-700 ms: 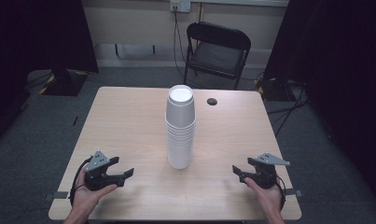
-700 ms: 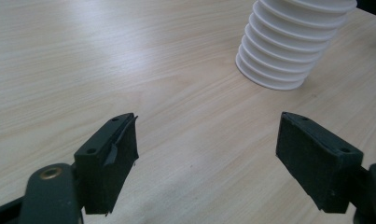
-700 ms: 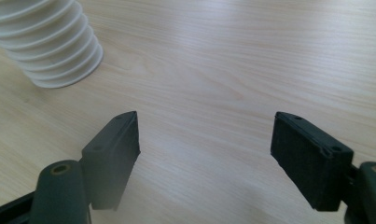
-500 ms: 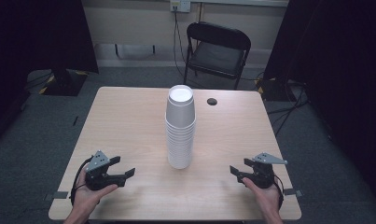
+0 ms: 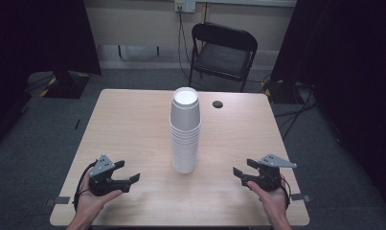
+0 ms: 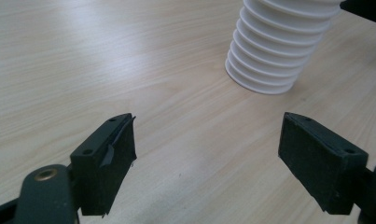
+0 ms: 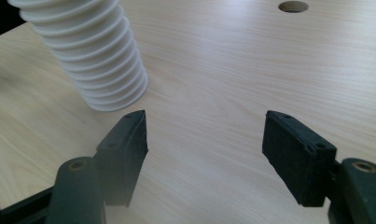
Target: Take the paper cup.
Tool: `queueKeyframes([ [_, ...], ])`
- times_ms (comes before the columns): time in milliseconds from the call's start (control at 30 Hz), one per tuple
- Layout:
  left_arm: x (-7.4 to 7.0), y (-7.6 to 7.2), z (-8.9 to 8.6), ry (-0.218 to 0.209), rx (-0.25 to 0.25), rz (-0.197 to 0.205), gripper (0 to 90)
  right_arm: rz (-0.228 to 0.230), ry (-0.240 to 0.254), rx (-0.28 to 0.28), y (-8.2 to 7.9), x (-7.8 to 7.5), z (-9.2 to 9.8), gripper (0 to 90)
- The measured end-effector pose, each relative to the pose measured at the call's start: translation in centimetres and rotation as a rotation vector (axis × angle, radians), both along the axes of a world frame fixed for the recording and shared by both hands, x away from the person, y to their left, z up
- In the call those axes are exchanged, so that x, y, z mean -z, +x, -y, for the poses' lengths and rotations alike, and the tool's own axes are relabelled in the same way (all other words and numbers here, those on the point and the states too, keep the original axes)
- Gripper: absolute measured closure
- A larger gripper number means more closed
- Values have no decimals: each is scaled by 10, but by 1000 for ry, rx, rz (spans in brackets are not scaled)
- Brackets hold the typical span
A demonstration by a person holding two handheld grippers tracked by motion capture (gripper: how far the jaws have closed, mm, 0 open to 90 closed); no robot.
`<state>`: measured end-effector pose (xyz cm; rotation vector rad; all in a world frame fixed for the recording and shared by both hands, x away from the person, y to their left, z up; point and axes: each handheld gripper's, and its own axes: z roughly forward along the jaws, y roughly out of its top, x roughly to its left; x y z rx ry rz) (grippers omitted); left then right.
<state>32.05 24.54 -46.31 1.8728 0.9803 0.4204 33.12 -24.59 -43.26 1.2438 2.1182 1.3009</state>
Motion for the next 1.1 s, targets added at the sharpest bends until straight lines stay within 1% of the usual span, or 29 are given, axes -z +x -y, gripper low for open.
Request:
queueKeyframes([
  [33, 0, -1, 0, -6, 2, 3, 186, 3, 17, -8, -3, -4, -3, 312],
  [100, 0, -2, -1, -1, 8, 6, 186, 7, 16, -12, -4, -6, -4, 312],
  [167, 0, -2, -2, -3, 3, 3, 186, 22, 18, -25, -6, -14, -10, 288],
  [233, 0, -1, -3, -3, -5, 8, 187, 28, 13, -53, -4, -18, -14, 263],
  [267, 0, -1, -3, -3, -5, 8, 187, 28, 13, -53, -4, -18, -14, 263],
  [300, 0, -1, -3, -7, -4, 5, 187, 28, 12, -69, -3, -21, -18, 250],
  [333, 1, 0, -3, -6, -10, 1, 187, 35, 14, -88, 0, -24, -24, 232],
  [367, 1, 0, -3, -6, -10, 1, 187, 35, 14, -88, 0, -24, -24, 232],
  [400, 1, 0, -2, -6, -8, -2, 187, 36, 15, -99, 2, -26, -26, 218],
  [433, 1, 0, -2, -3, -8, -3, 187, 43, 23, -121, 8, -33, -32, 210],
  [467, 1, 0, -3, 2, -5, 1, 187, 43, 23, -121, 8, -33, -32, 210],
  [533, 2, -1, -3, 2, -1, -4, 190, 64, 31, -135, 10, -38, -40, 229],
  [567, 2, -2, -3, 9, -2, -3, 192, 67, 28, -146, 11, -39, -44, 226],
  [667, 1, -3, -5, 4, -8, 0, 194, 89, 25, -175, 9, -44, -56, 224],
  [700, 1, -4, -5, 0, -9, 0, 194, 95, 35, -197, 9, -50, -61, 208],
  [767, 2, -4, -5, 4, -11, -3, 194, 101, 38, -200, 8, -53, -63, 201],
  [833, 2, -3, -5, 11, -10, -4, 196, 118, 55, -230, 9, -65, -69, 175],
  [900, 2, -2, -5, 13, -9, -5, 196, 122, 59, -234, 9, -68, -70, 169],
  [967, 3, -3, -4, 14, -6, -11, 196, 144, 66, -251, 11, -78, -74, 152],
  [1000, 3, -3, -4, 14, -6, -11, 196, 144, 66, -251, 11, -78, -74, 152],
  [1100, 3, -3, -4, 14, -8, -8, 196, 157, 77, -265, 13, -85, -76, 140],
])
